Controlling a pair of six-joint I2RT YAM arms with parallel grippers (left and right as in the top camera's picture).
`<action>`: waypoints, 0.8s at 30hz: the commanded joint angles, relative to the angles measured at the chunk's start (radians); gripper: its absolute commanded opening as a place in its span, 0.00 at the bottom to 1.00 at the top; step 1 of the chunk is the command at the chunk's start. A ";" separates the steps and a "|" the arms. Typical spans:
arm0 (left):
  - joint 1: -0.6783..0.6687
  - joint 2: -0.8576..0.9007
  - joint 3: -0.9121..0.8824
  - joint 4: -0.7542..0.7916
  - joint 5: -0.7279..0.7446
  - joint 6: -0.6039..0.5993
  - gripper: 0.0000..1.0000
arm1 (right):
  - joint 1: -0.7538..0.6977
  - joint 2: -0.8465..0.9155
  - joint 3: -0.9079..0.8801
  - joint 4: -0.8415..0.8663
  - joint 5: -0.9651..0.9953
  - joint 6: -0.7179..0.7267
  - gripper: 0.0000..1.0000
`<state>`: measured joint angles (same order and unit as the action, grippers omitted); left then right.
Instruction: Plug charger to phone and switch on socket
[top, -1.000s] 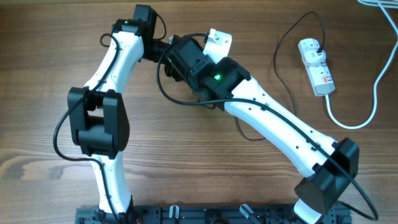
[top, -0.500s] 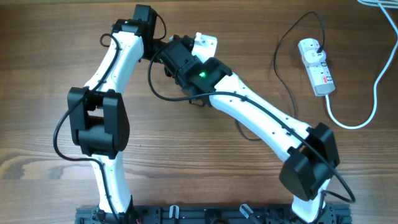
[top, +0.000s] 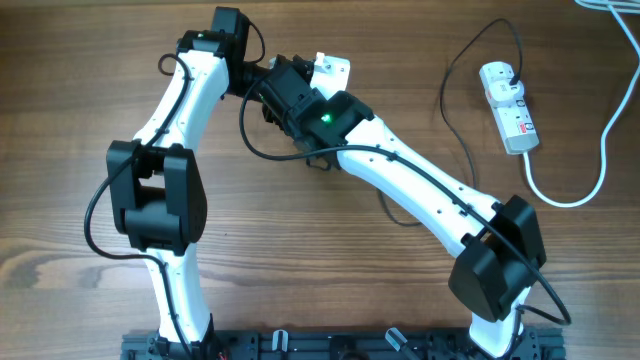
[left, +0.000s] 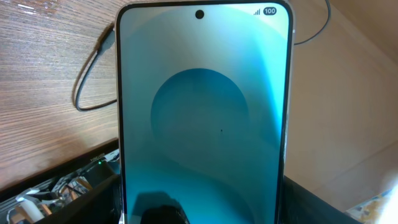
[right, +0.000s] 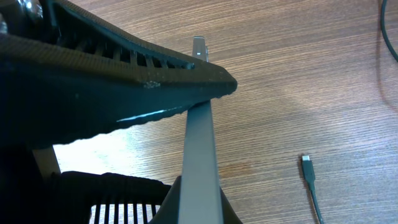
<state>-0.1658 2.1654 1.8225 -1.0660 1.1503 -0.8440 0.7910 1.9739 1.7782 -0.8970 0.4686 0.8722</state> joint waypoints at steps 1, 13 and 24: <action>-0.009 -0.038 -0.001 0.000 0.038 0.002 0.77 | 0.006 -0.013 0.011 0.005 0.014 -0.009 0.04; -0.006 -0.038 -0.001 0.064 0.001 -0.003 1.00 | 0.006 -0.135 0.011 0.006 0.124 0.004 0.04; 0.000 -0.038 -0.001 0.103 0.111 -0.128 1.00 | 0.006 -0.261 0.011 -0.104 0.138 0.659 0.05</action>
<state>-0.1699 2.1479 1.8225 -0.9695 1.1957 -0.9306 0.8070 1.7657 1.7767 -0.9543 0.5232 1.1549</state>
